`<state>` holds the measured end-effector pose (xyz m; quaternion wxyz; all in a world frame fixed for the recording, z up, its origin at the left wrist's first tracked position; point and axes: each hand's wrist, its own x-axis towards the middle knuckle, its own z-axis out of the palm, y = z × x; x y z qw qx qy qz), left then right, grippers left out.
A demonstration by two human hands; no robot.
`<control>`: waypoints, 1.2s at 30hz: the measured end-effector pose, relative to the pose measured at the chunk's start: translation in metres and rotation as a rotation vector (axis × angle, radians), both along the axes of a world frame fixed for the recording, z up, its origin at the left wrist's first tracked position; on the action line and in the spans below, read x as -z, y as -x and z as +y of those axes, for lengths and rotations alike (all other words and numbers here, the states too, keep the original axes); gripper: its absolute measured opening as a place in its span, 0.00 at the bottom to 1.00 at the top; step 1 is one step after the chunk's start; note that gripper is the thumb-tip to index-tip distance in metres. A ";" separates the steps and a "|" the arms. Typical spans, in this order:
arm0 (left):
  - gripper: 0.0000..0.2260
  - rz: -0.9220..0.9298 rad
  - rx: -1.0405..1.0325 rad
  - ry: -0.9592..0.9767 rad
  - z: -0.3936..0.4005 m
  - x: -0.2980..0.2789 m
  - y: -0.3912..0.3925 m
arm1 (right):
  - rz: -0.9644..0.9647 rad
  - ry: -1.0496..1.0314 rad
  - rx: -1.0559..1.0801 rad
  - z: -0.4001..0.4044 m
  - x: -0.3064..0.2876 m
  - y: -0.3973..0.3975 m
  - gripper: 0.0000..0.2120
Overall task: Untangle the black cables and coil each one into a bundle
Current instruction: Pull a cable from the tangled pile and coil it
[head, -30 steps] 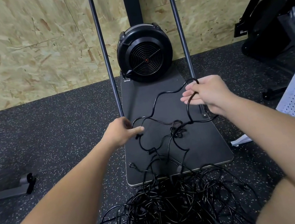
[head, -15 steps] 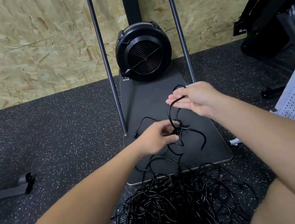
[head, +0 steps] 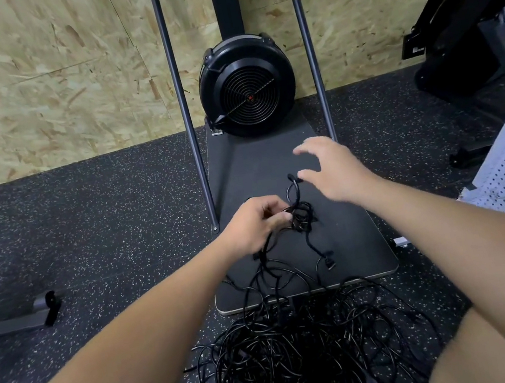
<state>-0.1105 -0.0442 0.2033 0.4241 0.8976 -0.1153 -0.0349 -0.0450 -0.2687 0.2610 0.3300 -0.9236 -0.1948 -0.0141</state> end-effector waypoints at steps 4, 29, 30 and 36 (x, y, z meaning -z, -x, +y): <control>0.05 0.018 -0.046 0.126 0.006 -0.008 -0.003 | 0.054 0.100 -0.317 0.005 0.000 0.010 0.27; 0.08 -0.094 -0.445 0.130 0.065 -0.028 -0.017 | 0.195 0.347 -0.264 -0.010 0.000 0.000 0.07; 0.09 -0.115 -0.447 0.149 0.064 -0.031 -0.018 | 0.253 0.404 -0.306 -0.012 0.002 0.000 0.06; 0.09 -0.156 -0.456 0.242 0.063 -0.049 -0.014 | 0.482 0.466 -0.409 -0.017 0.005 0.000 0.19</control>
